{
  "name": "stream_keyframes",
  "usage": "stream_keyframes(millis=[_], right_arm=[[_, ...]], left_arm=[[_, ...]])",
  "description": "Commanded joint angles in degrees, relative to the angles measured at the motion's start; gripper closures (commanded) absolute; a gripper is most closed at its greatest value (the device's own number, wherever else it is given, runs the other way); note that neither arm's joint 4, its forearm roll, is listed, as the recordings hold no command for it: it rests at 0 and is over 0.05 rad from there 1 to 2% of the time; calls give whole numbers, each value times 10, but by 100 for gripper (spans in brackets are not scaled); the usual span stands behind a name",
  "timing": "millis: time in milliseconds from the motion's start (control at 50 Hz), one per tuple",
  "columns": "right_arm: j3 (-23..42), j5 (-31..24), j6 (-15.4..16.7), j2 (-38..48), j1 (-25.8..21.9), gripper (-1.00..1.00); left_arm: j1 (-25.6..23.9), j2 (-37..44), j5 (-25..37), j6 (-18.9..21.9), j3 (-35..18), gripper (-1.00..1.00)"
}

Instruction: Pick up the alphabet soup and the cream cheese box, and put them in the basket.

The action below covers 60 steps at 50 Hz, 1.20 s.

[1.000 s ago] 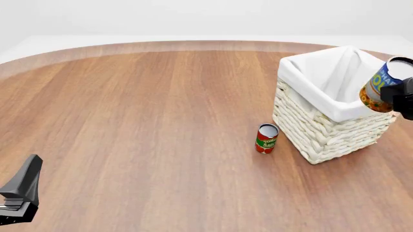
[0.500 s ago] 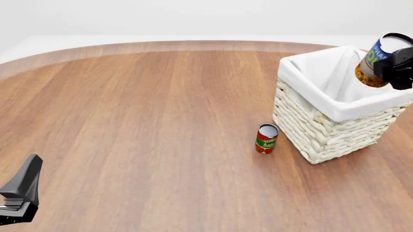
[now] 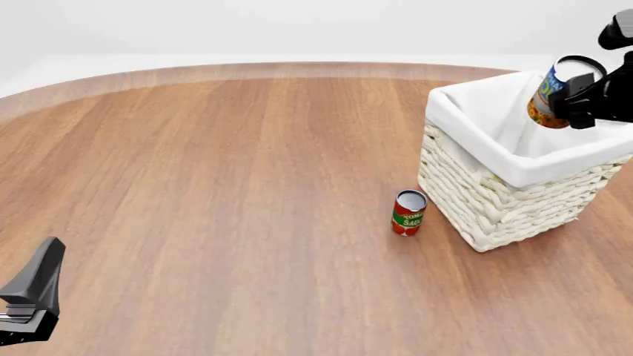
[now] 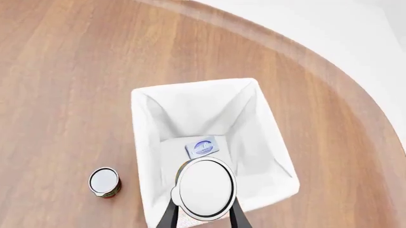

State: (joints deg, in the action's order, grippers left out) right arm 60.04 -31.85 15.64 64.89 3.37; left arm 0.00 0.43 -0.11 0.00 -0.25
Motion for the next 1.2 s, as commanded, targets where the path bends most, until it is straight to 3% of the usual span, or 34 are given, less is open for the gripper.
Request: stream_keyframes(millis=[20, 240, 700, 1200], right_arm=[[11, 28, 9, 40, 8, 100], [24, 43, 21, 70, 9, 100], [30, 41, 11, 75, 1, 100], [44, 70, -1, 136, 5, 100]], left_arm=[[0, 0, 0, 0, 0, -100], [0, 0, 0, 0, 0, -100], [0, 0, 0, 0, 0, -100], [0, 0, 0, 0, 0, -100]])
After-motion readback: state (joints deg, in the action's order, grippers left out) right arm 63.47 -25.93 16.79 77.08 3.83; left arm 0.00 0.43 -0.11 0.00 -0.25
